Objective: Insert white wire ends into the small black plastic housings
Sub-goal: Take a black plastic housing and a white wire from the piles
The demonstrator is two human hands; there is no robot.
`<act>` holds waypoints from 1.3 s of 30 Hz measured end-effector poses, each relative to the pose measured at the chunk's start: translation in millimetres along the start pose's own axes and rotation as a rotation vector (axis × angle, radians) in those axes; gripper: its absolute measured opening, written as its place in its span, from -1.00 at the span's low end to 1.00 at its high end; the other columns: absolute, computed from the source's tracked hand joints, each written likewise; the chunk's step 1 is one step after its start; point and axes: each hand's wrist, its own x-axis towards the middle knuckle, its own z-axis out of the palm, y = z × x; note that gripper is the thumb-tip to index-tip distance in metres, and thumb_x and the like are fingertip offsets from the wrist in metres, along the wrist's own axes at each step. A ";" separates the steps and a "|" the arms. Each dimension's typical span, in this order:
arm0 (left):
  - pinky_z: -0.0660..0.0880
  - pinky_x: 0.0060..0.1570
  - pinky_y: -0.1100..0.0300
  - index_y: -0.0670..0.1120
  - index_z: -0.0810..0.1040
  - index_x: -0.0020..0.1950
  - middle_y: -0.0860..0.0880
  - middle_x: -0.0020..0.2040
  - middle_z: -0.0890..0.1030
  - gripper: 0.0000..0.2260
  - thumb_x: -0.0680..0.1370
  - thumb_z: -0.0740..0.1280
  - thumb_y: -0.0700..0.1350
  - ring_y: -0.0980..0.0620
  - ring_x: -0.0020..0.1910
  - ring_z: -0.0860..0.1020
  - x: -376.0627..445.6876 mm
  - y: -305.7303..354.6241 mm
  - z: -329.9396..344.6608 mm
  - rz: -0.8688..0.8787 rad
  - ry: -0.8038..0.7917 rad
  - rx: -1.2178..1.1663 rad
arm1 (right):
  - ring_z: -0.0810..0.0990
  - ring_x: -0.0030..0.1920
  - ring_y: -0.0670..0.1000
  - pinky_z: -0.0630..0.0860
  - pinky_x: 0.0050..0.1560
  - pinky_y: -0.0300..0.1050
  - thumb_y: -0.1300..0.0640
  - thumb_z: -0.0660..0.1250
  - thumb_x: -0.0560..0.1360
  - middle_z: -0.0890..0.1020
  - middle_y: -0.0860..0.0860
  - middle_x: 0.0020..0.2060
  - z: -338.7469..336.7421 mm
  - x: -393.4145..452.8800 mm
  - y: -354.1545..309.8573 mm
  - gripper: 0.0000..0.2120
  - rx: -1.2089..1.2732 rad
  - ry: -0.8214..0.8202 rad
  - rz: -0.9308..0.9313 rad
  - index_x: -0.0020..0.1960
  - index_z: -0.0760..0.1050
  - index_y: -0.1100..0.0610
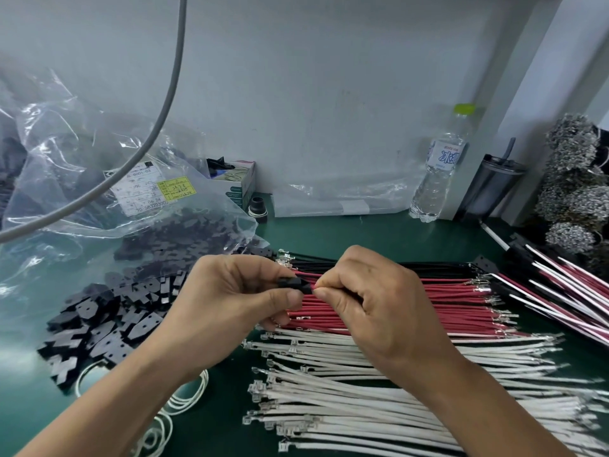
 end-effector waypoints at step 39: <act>0.55 -0.38 0.31 -0.01 0.78 -0.07 -0.14 -0.26 0.73 -0.74 0.26 0.57 -0.01 0.03 -0.32 0.67 2.1 2.3 0.4 0.029 0.083 -0.069 | 0.56 -0.24 -0.06 0.43 -0.27 -0.29 0.05 0.34 0.55 0.52 -0.17 -0.20 -17.7 -21.6 -1.3 -0.82 0.029 0.115 0.129 0.03 0.72 0.01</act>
